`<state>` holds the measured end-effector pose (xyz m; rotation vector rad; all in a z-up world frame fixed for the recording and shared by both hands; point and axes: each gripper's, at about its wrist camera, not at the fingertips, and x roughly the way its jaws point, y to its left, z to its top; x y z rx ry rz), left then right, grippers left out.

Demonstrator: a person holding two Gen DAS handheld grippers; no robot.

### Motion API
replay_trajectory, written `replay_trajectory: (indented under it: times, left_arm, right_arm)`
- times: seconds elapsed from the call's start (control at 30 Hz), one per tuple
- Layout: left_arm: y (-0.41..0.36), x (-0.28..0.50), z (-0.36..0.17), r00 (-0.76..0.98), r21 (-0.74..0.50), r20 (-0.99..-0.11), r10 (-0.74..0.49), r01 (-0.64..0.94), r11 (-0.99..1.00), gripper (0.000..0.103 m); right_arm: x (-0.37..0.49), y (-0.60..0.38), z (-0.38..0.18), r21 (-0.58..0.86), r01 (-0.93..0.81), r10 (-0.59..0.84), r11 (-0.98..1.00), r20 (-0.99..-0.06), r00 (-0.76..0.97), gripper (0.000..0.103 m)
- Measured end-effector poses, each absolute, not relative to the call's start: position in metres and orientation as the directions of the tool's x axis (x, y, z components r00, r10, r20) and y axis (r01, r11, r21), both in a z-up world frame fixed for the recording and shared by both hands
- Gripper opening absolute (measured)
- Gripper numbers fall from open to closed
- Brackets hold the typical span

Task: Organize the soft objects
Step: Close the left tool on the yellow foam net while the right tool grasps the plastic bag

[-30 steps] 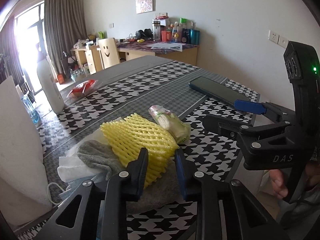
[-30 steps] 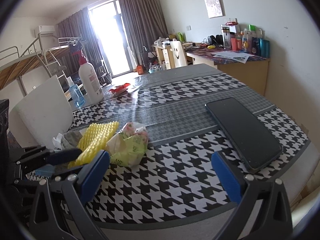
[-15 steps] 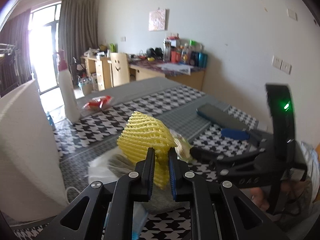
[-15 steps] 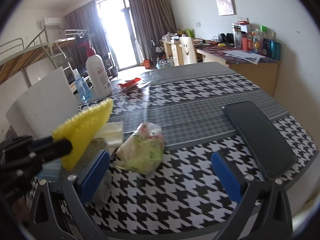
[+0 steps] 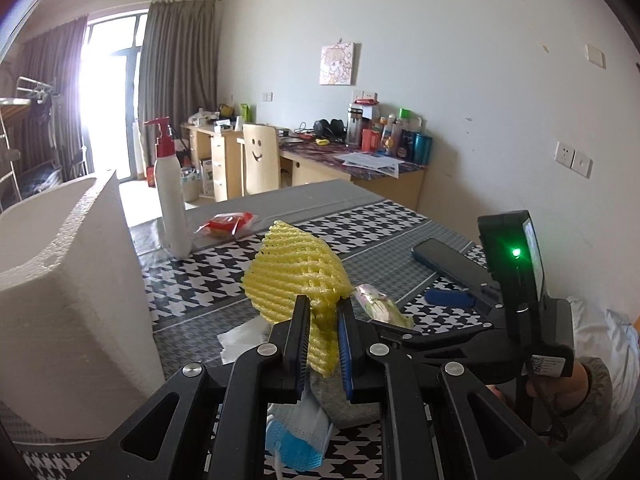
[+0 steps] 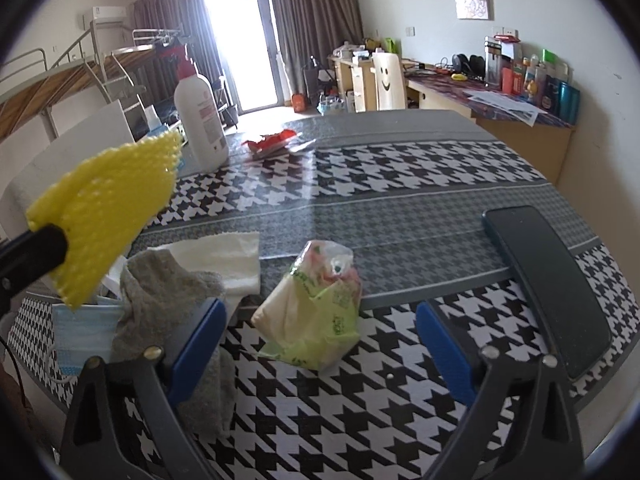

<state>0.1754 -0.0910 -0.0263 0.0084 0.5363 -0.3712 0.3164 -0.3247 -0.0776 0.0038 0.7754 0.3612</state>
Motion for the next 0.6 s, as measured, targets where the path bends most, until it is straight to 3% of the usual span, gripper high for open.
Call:
replay_trajectory:
  times: [0.17, 0.5, 0.6]
  left_arm:
    - [-0.087, 0.171, -0.024, 0.796, -0.094, -0.499, -0.342, 0.342, 0.935, 0.014]
    - [-0.078, 0.168, -0.023, 0.8, -0.106, -0.492, -0.344, 0.336, 0.936, 0.014]
    - [-0.076, 0.169, -0.022, 0.801, -0.109, -0.491, -0.343, 0.335, 0.936, 0.014]
  right_arm:
    - [0.322, -0.32, -0.084, 0.13, -0.318, 0.311, 0.939, -0.714, 0.627, 0.083]
    - [0.322, -0.315, -0.09, 0.124, -0.305, 0.291, 0.944, -0.746, 0.598, 0.039]
    - [0.319, -0.315, -0.087, 0.123, -0.301, 0.288, 0.946, -0.744, 0.603, 0.035]
